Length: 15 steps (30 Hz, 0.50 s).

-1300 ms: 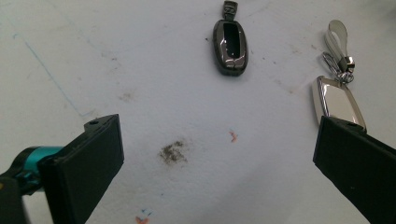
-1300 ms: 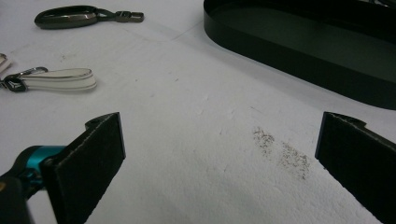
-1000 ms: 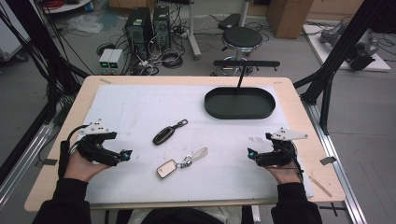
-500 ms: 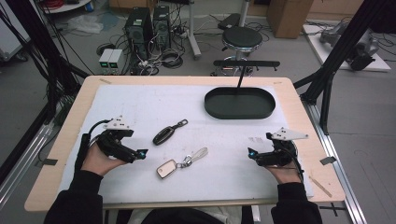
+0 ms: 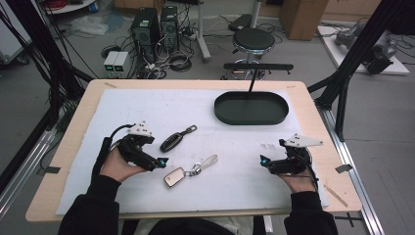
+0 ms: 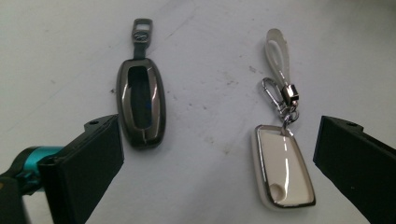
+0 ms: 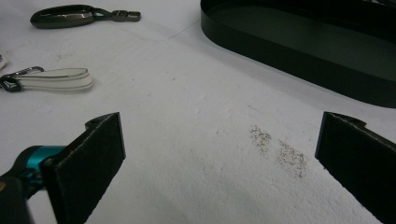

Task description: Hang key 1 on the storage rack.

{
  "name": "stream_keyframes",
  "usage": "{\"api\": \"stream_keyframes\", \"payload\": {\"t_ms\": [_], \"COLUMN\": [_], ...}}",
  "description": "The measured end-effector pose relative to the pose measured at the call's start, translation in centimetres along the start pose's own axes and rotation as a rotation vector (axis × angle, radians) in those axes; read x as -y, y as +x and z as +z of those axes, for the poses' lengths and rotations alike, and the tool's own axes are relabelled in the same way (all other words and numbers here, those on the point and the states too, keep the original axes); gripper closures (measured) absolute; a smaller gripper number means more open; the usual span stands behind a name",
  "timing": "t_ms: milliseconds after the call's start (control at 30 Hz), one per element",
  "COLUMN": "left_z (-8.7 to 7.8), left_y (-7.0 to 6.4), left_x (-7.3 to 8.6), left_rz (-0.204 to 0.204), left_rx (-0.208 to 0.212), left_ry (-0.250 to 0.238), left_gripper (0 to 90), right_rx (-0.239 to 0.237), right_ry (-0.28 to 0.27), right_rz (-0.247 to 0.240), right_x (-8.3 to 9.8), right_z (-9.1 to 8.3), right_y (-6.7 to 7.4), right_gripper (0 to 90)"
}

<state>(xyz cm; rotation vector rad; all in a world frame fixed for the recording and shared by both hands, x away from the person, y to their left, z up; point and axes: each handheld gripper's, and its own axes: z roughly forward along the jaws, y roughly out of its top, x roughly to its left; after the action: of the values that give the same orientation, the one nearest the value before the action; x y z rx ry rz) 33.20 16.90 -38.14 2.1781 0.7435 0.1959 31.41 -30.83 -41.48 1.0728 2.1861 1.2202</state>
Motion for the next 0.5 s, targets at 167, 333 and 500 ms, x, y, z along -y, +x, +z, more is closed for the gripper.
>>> {"api": "stream_keyframes", "payload": {"t_ms": [167,333,500], "left_z": [1.2,2.5,3.6], "left_y": [-0.5,-1.7,-2.3], "left_x": [-0.6,-1.5,-2.0], "left_rz": [0.008,0.022,0.037], "left_rx": [0.008,0.035,0.048], "left_ry": [0.018,0.021,0.035], "left_gripper": [2.2,2.3,2.3], "right_rx": [0.011,0.013,0.013], "right_ry": [0.004,0.004,0.002], "right_rz": [-0.001,0.006,-0.002], "right_x": [0.0,0.1,0.1], "right_z": [0.0,0.0,0.0], "right_y": [0.0,-0.1,-0.1], "right_gripper": [0.7,0.7,0.7]}}
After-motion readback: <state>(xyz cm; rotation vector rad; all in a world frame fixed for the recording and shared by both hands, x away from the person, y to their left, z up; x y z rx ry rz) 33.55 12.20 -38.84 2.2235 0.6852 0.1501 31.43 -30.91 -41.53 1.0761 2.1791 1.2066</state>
